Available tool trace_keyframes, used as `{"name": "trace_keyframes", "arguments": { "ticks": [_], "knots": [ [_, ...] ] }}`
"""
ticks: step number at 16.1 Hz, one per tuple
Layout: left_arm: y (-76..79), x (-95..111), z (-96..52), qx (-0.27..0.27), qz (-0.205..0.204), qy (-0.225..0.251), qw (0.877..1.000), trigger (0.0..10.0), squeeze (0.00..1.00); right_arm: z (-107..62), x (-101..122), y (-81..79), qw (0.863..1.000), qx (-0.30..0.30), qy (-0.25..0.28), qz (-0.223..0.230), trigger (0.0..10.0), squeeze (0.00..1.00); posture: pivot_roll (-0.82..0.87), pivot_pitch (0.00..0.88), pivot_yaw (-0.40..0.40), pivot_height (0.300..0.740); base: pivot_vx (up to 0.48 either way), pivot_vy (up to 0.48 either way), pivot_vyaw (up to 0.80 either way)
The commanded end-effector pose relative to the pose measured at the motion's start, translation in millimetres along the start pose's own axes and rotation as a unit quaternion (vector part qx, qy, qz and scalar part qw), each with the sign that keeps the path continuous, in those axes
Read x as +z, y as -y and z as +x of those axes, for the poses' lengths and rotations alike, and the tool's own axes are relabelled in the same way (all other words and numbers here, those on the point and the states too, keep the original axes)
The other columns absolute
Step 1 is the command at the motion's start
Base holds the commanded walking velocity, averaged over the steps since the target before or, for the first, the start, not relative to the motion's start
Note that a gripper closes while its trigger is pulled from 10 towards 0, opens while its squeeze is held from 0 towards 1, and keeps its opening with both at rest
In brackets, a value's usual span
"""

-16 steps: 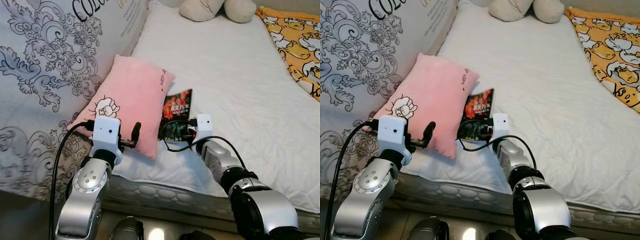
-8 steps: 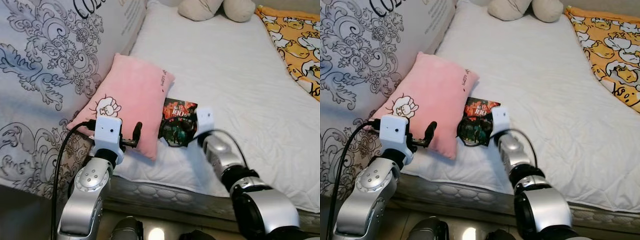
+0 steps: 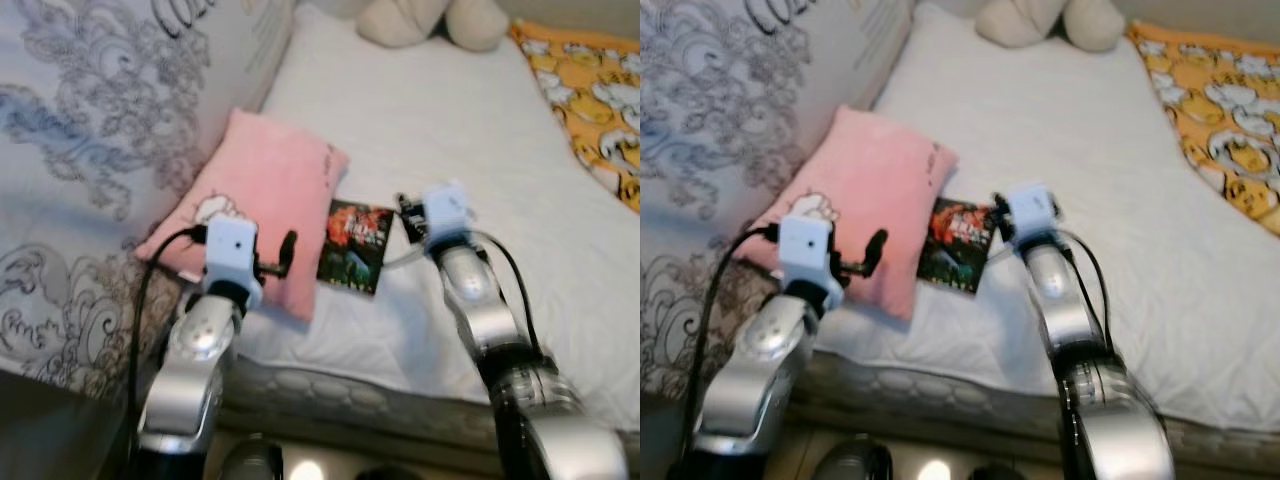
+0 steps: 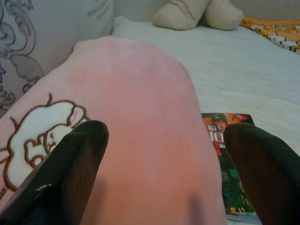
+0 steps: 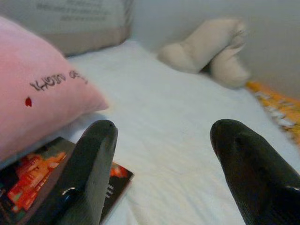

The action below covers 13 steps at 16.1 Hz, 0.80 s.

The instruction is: Clean up the room

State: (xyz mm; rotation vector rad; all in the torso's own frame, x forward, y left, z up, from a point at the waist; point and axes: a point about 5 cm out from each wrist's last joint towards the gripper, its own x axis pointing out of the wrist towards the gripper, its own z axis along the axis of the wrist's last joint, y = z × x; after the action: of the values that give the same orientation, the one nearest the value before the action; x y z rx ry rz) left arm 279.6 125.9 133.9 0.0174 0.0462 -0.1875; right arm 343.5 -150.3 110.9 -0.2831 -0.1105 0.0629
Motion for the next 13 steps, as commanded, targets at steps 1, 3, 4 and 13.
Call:
{"name": "trace_keyframes", "arguments": {
  "ticks": [1, 3, 4, 13],
  "knots": [
    [-4.0, -0.1, 3.8, 0.011, -0.015, 0.006, 1.0, 10.0, 0.0, -12.2, 8.0, 11.2, 0.998, -0.036, 0.043, 0.0, 10.0, 0.0, 0.08, 0.0, -0.058, 0.719, 0.0, 0.0, 0.0],
    [-10.1, -2.7, 4.7, 0.023, -0.021, 0.019, 0.999, 10.0, 0.0, -38.7, 6.4, 18.0, 0.996, -0.046, 0.076, 0.022, 10.0, 0.0, 0.06, 0.0, -0.06, 0.719, 0.0, 0.0, 0.0],
    [-10.9, -2.9, 3.8, 0.023, -0.021, 0.023, 0.999, 10.0, 0.0, -43.2, 6.5, 18.3, 0.995, -0.042, 0.083, 0.033, 10.0, 0.0, 0.06, 0.0, -0.06, 0.719, 0.0, 0.0, 0.0],
    [-24.5, -32.6, -21.4, 0.046, 0.028, 0.011, 0.998, 10.0, 0.0, -82.5, -34.4, 23.4, 0.986, -0.054, -0.017, 0.156, 10.0, 0.0, 0.03, 0.0, -0.033, 0.719, 0.0, -0.107, 0.0]
  ]
}}
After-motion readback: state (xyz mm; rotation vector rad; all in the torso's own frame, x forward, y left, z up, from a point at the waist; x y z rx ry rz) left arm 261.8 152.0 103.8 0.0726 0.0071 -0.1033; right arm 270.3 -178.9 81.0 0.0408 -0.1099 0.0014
